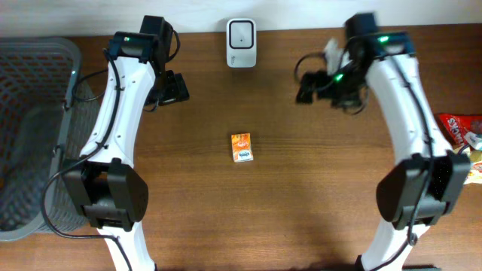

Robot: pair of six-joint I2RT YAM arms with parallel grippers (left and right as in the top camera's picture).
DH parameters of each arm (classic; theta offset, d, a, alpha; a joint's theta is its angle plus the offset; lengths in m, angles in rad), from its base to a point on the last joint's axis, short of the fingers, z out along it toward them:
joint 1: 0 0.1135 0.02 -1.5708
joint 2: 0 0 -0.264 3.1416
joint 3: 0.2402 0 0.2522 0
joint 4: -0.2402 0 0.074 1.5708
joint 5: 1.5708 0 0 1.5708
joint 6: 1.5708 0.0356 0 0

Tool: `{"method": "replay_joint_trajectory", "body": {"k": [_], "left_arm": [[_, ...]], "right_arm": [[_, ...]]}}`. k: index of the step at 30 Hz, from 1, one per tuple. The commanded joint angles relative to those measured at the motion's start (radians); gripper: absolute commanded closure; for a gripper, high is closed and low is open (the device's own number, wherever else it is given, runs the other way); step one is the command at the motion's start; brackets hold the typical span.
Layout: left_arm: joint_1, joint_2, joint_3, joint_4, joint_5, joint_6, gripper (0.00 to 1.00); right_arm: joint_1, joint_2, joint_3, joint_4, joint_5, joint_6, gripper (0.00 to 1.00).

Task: Scan the item barcode
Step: 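Move the right gripper to the orange tissue pack and grasp it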

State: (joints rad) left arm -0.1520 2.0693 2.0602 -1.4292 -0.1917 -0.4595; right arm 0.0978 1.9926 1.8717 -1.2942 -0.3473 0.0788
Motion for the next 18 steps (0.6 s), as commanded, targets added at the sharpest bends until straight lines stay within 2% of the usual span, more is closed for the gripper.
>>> {"method": "replay_joint_trajectory", "body": {"k": [1,5,9,18], "left_arm": [[0.000,-0.018,0.006,-0.001,-0.008,0.013,0.01],[0.000,-0.018,0.006,-0.001,-0.008,0.013,0.01],[0.000,-0.018,0.006,-0.001,-0.008,0.013,0.01],[0.000,-0.018,0.006,-0.001,-0.008,0.013,0.01]], "right_arm": [[0.085,0.006,-0.171,0.100,-0.020,0.008,0.01],[0.196,0.006,-0.280,0.224,-0.020,0.014,0.01],[0.275,0.007,-0.292,0.346,-0.007,0.122,0.01],[0.291,0.009,-0.344,0.386,0.025,0.121,0.01]]}}
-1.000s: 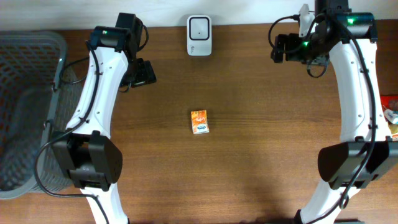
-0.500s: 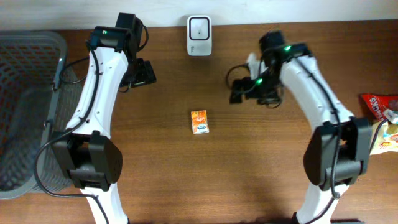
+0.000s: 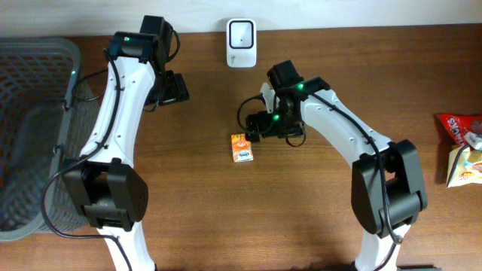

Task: Scan the item barcode
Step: 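Move the right gripper to the orange tissue pack and grasp it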

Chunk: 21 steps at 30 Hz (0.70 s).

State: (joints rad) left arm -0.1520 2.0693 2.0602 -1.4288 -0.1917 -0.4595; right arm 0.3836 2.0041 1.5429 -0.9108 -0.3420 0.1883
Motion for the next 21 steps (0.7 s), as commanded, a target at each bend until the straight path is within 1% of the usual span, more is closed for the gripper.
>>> {"method": "replay_joint_trajectory", "body": {"k": [1,3,4,5,6,8,10,11,12,13,14,18,21], "left_arm": [[0.000,-0.018,0.006,-0.002,-0.008,0.013,0.01],[0.000,-0.018,0.006,-0.001,-0.008,0.013,0.01],[0.000,-0.018,0.006,-0.001,-0.008,0.013,0.01],[0.000,-0.018,0.006,-0.001,-0.008,0.013,0.01],[0.000,-0.018,0.006,-0.001,-0.008,0.013,0.01],[0.000,-0.018,0.006,-0.001,-0.008,0.013,0.01],[0.000,-0.018,0.006,-0.001,-0.008,0.013,0.01],[0.000,-0.018,0.006,-0.001,-0.008,0.013,0.01],[0.000,-0.018,0.006,-0.001,-0.008,0.013,0.01],[0.000,-0.018,0.006,-0.001,-0.008,0.013,0.01],[0.000,-0.018,0.006,-0.001,-0.008,0.013,0.01],[0.000,-0.018,0.006,-0.001,-0.008,0.013,0.01],[0.000,-0.018,0.006,-0.001,-0.008,0.013,0.01]], "right_arm": [[0.009,-0.002,-0.015,0.005,0.016,0.012,0.02],[0.025,-0.002,-0.015,0.011,0.013,0.012,0.01],[0.036,-0.002,-0.015,0.011,0.013,0.012,0.12],[0.046,-0.002,-0.015,0.011,0.013,0.013,0.19],[0.050,-0.002,-0.015,0.011,0.013,0.013,0.20],[0.065,-0.002,-0.016,0.011,0.013,0.036,0.27],[0.078,0.000,-0.020,0.024,0.013,0.061,0.28],[0.086,0.000,-0.029,0.040,0.013,0.061,0.30],[0.092,0.000,-0.037,0.051,0.013,0.061,0.37],[0.097,0.000,-0.050,0.065,0.013,0.061,0.42],[0.102,0.000,-0.066,0.081,0.013,0.066,0.43],[0.109,0.000,-0.155,0.204,0.013,0.107,0.45],[0.109,0.001,-0.213,0.295,0.013,0.185,0.45]]}}
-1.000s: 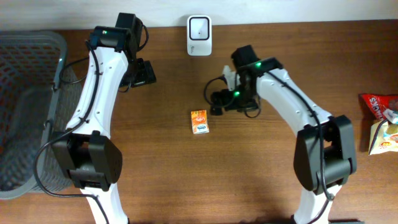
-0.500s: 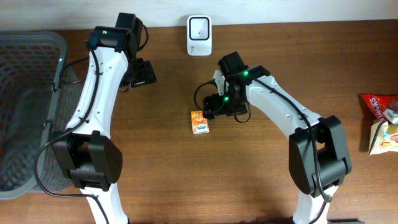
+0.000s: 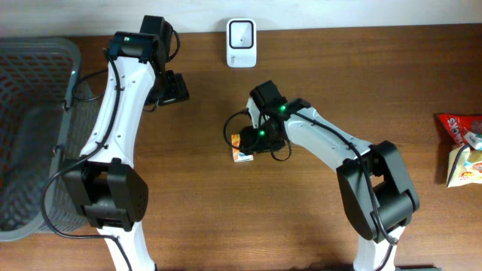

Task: Scan the item barcode
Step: 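Move the right gripper to the orange tissue pack and grasp it, then lift the orange tissue pack with the right gripper toward the scanner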

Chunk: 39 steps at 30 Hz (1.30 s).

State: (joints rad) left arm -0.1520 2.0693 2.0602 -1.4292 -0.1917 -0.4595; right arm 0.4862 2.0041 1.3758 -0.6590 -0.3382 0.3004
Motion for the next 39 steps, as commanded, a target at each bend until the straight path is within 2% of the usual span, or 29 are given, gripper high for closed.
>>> {"method": "replay_joint_trajectory", "body": {"k": [1,3,5,6,8,9,13,15,19,21,24,29,35,39], "left_arm": [[0.000,-0.018,0.006,-0.001,-0.008,0.013,0.01],[0.000,-0.018,0.006,-0.001,-0.008,0.013,0.01],[0.000,-0.018,0.006,-0.001,-0.008,0.013,0.01],[0.000,-0.018,0.006,-0.001,-0.008,0.013,0.01],[0.000,-0.018,0.006,-0.001,-0.008,0.013,0.01],[0.000,-0.018,0.006,-0.001,-0.008,0.013,0.01],[0.000,-0.018,0.006,-0.001,-0.008,0.013,0.01],[0.000,-0.018,0.006,-0.001,-0.008,0.013,0.01],[0.000,-0.018,0.006,-0.001,-0.008,0.013,0.01],[0.000,-0.018,0.006,-0.001,-0.008,0.013,0.01],[0.000,-0.018,0.006,-0.001,-0.008,0.013,0.01],[0.000,-0.018,0.006,-0.001,-0.008,0.013,0.01],[0.000,-0.018,0.006,-0.001,-0.008,0.013,0.01],[0.000,-0.018,0.006,-0.001,-0.008,0.013,0.01]], "right_arm": [[0.006,0.001,-0.074,0.074,0.010,0.093,0.45],[0.006,0.001,-0.104,0.103,0.011,0.101,0.46],[0.006,0.001,-0.110,0.115,0.018,0.101,0.60],[0.006,0.001,-0.110,0.120,0.018,0.101,0.71],[0.006,0.001,-0.110,0.129,0.039,0.100,0.78],[0.006,0.001,-0.110,0.133,0.058,0.100,0.77],[0.006,0.001,-0.110,0.153,0.157,0.097,0.55],[0.006,0.001,-0.110,0.187,0.163,0.065,0.51],[0.006,0.001,-0.110,0.227,0.138,-0.015,0.52],[0.006,0.001,-0.110,0.233,0.095,-0.103,0.59],[0.006,-0.002,-0.108,0.224,0.096,-0.108,0.60],[0.006,-0.062,-0.011,0.130,0.114,-0.154,0.55],[0.006,-0.066,0.010,0.206,0.114,-0.154,0.55],[0.006,0.006,0.009,0.210,0.114,-0.154,0.56]]}}
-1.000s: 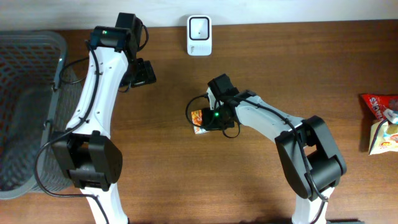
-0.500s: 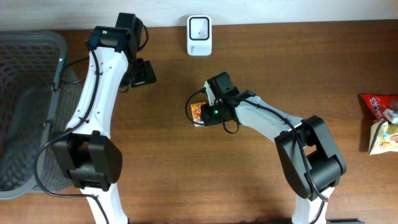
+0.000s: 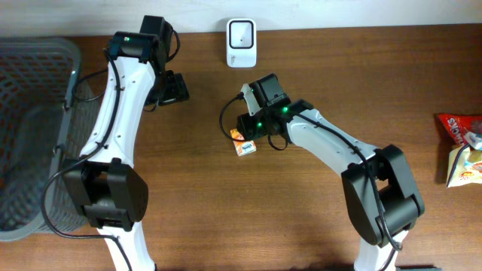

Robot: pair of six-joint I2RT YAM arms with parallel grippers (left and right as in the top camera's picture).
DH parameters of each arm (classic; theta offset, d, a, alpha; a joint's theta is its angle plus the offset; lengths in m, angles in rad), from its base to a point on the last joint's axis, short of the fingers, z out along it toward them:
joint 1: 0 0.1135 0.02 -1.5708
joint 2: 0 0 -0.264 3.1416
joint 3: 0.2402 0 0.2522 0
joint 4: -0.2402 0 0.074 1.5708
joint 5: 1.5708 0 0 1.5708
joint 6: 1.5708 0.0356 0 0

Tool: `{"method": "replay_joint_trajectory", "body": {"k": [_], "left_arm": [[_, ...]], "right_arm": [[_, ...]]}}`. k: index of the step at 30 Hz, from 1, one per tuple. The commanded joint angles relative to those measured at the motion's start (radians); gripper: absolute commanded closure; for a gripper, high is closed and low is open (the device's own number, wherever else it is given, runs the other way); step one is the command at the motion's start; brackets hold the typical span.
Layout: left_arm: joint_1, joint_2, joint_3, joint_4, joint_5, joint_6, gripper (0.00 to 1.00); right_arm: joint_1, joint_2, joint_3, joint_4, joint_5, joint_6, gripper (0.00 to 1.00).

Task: Scan the item barcode
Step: 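Lift the orange tissue pack with the right gripper toward the scanner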

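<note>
A small orange, white and blue packet lies tilted near the middle of the brown table. Its upper end is tucked under my right gripper, which sits directly over it and appears shut on it, though the wrist hides the fingertips. The white barcode scanner stands at the table's back edge, beyond the packet. My left gripper hangs over the table's back left, far from the packet. Its jaws cannot be made out.
A grey mesh basket fills the left side beside the left arm. Snack bags lie at the right edge of the table.
The right wrist has turned and shifted slightly toward the back. The packet has turned with it, from square to the table to tilted, and sits a little nearer the scanner. The left arm is unchanged.
The right gripper was first at the back right, far from the packet, which lay flat at mid-table. It then stood just right of the packet, then over its upper end. Now the packet is tilted under it. The left arm stayed put throughout.
</note>
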State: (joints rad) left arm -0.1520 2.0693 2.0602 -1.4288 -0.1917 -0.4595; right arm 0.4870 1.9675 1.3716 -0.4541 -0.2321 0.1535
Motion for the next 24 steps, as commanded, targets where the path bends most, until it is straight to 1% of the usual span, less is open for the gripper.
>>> {"method": "replay_joint_trajectory", "body": {"k": [1,2,3,5,8,14,15,17,18,22,23,24], "left_arm": [[0.000,-0.018,0.006,-0.002,-0.008,0.013,0.01],[0.000,-0.018,0.006,-0.001,-0.008,0.013,0.01],[0.000,-0.018,0.006,-0.001,-0.008,0.013,0.01],[0.000,-0.018,0.006,-0.001,-0.008,0.013,0.01],[0.000,-0.018,0.006,-0.001,-0.008,0.013,0.01],[0.000,-0.018,0.006,-0.001,-0.008,0.013,0.01],[0.000,-0.018,0.006,-0.002,-0.008,0.013,0.01],[0.000,-0.018,0.006,-0.001,-0.008,0.013,0.01],[0.000,-0.018,0.006,-0.002,-0.008,0.013,0.01],[0.000,-0.018,0.006,-0.001,-0.008,0.013,0.01],[0.000,-0.018,0.006,-0.002,-0.008,0.013,0.01],[0.000,-0.018,0.006,-0.001,-0.008,0.013,0.01]], "right_arm": [[0.005,0.061,0.013,0.005,0.008,-0.008,0.56],[0.005,0.079,0.013,0.005,0.008,-0.008,0.56],[0.005,0.096,0.013,0.002,0.008,-0.008,0.59],[0.004,0.098,0.013,-0.011,0.008,-0.008,0.69],[0.004,0.098,0.013,-0.021,0.008,-0.007,0.76],[0.004,0.098,0.021,-0.051,0.008,-0.007,0.79],[0.003,0.098,0.022,-0.050,0.008,-0.007,0.78],[0.003,0.098,0.023,-0.055,0.007,0.002,0.64],[0.003,0.098,0.028,-0.066,0.003,0.016,0.55],[0.004,0.098,0.033,-0.086,-0.029,0.019,0.55],[0.004,0.098,0.033,-0.092,-0.028,0.019,0.59],[0.004,0.098,0.033,-0.096,-0.028,0.019,0.61]]}}
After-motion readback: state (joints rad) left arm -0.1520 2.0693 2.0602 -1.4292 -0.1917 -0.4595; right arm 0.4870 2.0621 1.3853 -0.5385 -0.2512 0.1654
